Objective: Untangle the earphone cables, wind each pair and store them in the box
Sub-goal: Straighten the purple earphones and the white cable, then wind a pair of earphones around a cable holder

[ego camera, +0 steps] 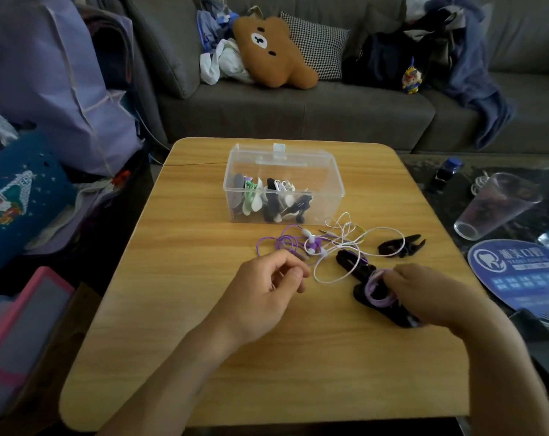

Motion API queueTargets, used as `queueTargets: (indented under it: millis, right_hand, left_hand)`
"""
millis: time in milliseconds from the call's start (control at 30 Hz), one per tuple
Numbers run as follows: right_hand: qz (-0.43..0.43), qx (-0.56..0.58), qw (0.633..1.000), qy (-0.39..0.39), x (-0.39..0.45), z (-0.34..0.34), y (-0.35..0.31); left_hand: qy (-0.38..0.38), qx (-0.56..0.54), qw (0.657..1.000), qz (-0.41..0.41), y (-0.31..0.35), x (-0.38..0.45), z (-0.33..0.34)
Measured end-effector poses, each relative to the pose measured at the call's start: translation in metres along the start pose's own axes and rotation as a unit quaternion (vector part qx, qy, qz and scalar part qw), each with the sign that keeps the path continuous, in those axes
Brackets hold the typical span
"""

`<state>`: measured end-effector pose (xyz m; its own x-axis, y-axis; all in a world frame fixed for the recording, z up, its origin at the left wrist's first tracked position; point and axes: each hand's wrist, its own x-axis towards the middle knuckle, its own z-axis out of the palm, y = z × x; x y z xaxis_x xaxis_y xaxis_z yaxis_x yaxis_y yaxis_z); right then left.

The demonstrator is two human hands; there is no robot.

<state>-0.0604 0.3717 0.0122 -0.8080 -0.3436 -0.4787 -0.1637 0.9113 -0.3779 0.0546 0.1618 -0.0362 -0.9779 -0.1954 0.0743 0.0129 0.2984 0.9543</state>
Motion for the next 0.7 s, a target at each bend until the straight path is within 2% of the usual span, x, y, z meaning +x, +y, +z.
queueTargets:
  millis: [67,167,333,400,533,600,700]
  right_hand:
    - [-0.021,0.023,0.999,-0.031,0.0,0.005,-0.008]
    - [-0.065,0.038,0.997,-0.027,0.002,0.017,-0.023]
    - [-0.163,0.114,0.979,-0.045,0.008,0.038,-0.044]
    - [-0.181,0.171,0.967,-0.056,0.011,0.041,-0.044]
    - [-0.203,0.262,0.941,-0.071,0.013,0.04,-0.036]
    - [-0.209,0.337,0.917,-0.055,0.013,0.035,-0.034]
    - [-0.183,0.493,0.851,-0.015,0.013,0.031,-0.035]
  left_hand:
    - [0.003,0.029,1.0,-0.001,0.0,-0.001,0.001]
    - [-0.002,0.098,0.995,0.015,-0.001,-0.003,0.0]
    - [-0.096,0.219,0.969,0.062,-0.013,-0.002,-0.002]
    - [-0.099,0.253,0.96,0.073,-0.015,-0.002,-0.003]
    - [-0.085,0.239,0.965,0.06,-0.01,-0.002,-0.011]
    - [-0.076,0.239,0.967,0.041,-0.008,-0.002,-0.016]
    - [-0.034,0.209,0.977,0.0,-0.005,-0.002,-0.024]
